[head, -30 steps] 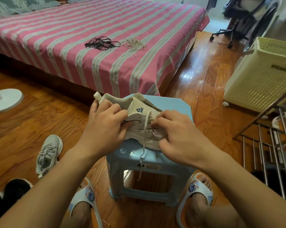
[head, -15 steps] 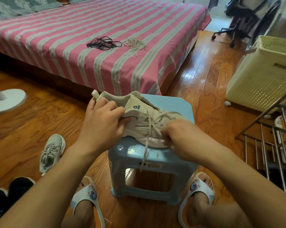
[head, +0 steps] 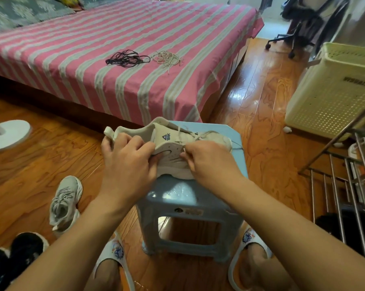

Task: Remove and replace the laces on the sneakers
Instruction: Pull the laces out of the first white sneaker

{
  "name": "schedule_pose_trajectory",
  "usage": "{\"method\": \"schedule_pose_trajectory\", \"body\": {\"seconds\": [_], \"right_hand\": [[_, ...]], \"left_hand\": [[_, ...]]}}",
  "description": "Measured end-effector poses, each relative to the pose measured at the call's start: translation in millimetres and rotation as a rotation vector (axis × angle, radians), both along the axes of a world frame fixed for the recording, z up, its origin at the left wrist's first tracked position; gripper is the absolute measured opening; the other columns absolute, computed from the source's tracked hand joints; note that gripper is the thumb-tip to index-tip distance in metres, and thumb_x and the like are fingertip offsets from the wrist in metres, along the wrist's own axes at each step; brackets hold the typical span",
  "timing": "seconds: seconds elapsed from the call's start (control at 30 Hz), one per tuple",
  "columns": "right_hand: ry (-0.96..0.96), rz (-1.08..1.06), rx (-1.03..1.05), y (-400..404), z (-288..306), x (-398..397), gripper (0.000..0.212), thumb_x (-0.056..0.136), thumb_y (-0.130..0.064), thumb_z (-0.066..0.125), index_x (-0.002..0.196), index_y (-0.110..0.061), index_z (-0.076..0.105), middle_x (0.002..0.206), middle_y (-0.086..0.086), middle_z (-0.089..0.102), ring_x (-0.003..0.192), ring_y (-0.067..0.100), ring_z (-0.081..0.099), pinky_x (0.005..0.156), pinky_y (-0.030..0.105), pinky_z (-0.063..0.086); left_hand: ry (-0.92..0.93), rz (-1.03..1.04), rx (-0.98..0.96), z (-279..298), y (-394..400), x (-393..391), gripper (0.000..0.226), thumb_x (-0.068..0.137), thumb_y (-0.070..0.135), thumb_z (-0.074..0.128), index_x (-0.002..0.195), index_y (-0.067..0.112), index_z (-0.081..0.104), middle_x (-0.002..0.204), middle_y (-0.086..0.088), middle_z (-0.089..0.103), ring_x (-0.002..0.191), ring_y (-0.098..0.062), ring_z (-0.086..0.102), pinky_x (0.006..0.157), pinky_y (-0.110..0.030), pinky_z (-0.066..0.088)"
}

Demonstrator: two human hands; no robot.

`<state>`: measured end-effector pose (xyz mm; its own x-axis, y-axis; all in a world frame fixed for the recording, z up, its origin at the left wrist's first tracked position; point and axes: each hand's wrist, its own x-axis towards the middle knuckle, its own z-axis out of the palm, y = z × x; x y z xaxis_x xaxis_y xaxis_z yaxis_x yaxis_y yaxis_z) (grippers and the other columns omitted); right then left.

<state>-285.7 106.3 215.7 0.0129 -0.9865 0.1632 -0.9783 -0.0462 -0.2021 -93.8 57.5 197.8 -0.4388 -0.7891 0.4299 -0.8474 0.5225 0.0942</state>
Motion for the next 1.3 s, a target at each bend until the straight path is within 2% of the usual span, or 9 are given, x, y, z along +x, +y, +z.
{"method": "schedule_pose_trajectory", "body": {"seconds": [0.23, 0.33, 0.4, 0.47, 0.7, 0.8, 0.87, 1.0, 1.3], "right_hand": [[0.207, 0.501, 0.989, 92.8, 27.7, 24.7, 0.029, 0.099, -0.029, 0.057, 0.076, -0.012, 0.058, 0.093, 0.006, 0.067, 0.089, 0.027, 0.066, 0.081, 0.043, 0.054], [-0.150, 0.433, 0.745, 66.5, 38.3, 9.0, 0.037, 0.096, -0.054, 0.055, 0.086, -0.020, 0.065, 0.079, -0.005, 0.064, 0.073, 0.010, 0.061, 0.072, 0.035, 0.054], [-0.347, 0.234, 0.285, 35.1, 32.9, -19.2, 0.022, 0.099, -0.041, 0.058, 0.093, -0.024, 0.071, 0.084, -0.005, 0.066, 0.078, 0.012, 0.060, 0.079, 0.037, 0.052], [-0.209, 0.108, -0.009, 9.2, 22.2, -43.8, 0.020, 0.096, -0.032, 0.063, 0.112, -0.023, 0.072, 0.102, -0.001, 0.066, 0.098, 0.018, 0.057, 0.091, 0.033, 0.045], [-0.123, 0.024, 0.025, 12.8, 39.7, -41.7, 0.014, 0.096, -0.031, 0.063, 0.096, -0.023, 0.075, 0.092, -0.006, 0.072, 0.090, 0.016, 0.065, 0.075, 0.031, 0.048], [-0.799, 0.221, 0.646, 35.6, 64.3, -29.5, 0.025, 0.102, -0.027, 0.054, 0.105, -0.010, 0.073, 0.086, 0.008, 0.075, 0.068, 0.017, 0.067, 0.068, 0.029, 0.053], [-1.064, 0.066, 0.561, 28.9, 55.0, -34.0, 0.021, 0.104, -0.020, 0.050, 0.107, -0.007, 0.067, 0.079, 0.013, 0.072, 0.055, 0.018, 0.065, 0.055, 0.030, 0.054], [-0.571, -0.196, -0.023, -10.4, 15.5, -48.2, 0.013, 0.094, -0.023, 0.065, 0.083, -0.024, 0.072, 0.071, -0.005, 0.071, 0.057, 0.003, 0.061, 0.062, 0.028, 0.047], [-0.249, -0.179, 0.050, -32.2, 22.2, -31.1, 0.015, 0.090, -0.022, 0.066, 0.090, -0.019, 0.080, 0.091, -0.002, 0.075, 0.089, 0.017, 0.066, 0.081, 0.031, 0.051]], "left_hand": [[0.069, -0.023, 0.008, 1.6, -20.4, 16.1, 0.018, 0.089, 0.035, 0.056, 0.080, 0.020, 0.063, 0.082, 0.004, 0.056, 0.095, -0.029, 0.047, 0.099, -0.064, 0.037], [0.085, -0.150, 0.009, 1.6, -21.0, 18.8, 0.026, 0.091, 0.041, 0.051, 0.080, 0.021, 0.064, 0.082, 0.007, 0.053, 0.094, -0.024, 0.046, 0.103, -0.063, 0.033], [0.111, -0.245, 0.027, 2.5, -22.5, 24.7, 0.027, 0.092, 0.042, 0.051, 0.081, 0.021, 0.065, 0.084, 0.009, 0.053, 0.095, -0.021, 0.045, 0.105, -0.060, 0.032], [0.112, -0.311, 0.031, 2.3, -22.3, 28.4, 0.025, 0.093, 0.040, 0.053, 0.083, 0.021, 0.066, 0.087, 0.009, 0.053, 0.096, -0.020, 0.045, 0.105, -0.060, 0.033], [0.102, -0.310, 0.016, 0.9, -23.7, 26.9, 0.023, 0.093, 0.040, 0.055, 0.083, 0.021, 0.065, 0.087, 0.008, 0.054, 0.096, -0.021, 0.046, 0.103, -0.057, 0.035], [0.100, -0.306, 0.010, 0.3, -24.3, 25.7, 0.019, 0.091, 0.038, 0.060, 0.083, 0.022, 0.065, 0.086, 0.009, 0.052, 0.096, -0.020, 0.046, 0.106, -0.057, 0.034], [0.099, -0.310, 0.010, 0.2, -24.2, 25.5, 0.018, 0.091, 0.037, 0.062, 0.083, 0.021, 0.065, 0.085, 0.009, 0.052, 0.096, -0.020, 0.046, 0.104, -0.057, 0.035], [0.104, -0.299, 0.022, 0.4, -23.4, 26.3, 0.018, 0.091, 0.038, 0.059, 0.083, 0.023, 0.064, 0.087, 0.010, 0.052, 0.098, -0.018, 0.044, 0.109, -0.061, 0.032], [0.056, -0.256, -0.008, -1.0, -21.5, 24.9, 0.017, 0.092, 0.037, 0.063, 0.083, 0.022, 0.064, 0.084, 0.008, 0.053, 0.095, -0.021, 0.046, 0.108, -0.058, 0.033]]}}
